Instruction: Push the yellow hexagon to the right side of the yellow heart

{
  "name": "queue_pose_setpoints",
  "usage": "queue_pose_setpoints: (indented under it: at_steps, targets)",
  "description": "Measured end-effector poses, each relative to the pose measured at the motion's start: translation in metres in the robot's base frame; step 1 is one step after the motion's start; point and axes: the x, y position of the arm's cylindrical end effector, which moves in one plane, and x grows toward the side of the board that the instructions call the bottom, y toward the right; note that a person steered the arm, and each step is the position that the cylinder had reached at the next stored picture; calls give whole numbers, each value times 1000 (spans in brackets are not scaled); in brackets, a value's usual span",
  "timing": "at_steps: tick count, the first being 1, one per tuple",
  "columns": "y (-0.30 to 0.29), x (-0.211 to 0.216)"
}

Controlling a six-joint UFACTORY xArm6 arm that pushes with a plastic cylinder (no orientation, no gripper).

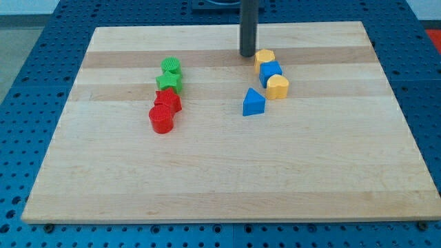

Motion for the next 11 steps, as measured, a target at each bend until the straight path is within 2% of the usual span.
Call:
queue_pose_setpoints:
  at_steps: [2, 3, 5, 11]
  targets:
    - [4, 0]
    - [-15, 0]
    - [-36, 24]
    - [81, 13]
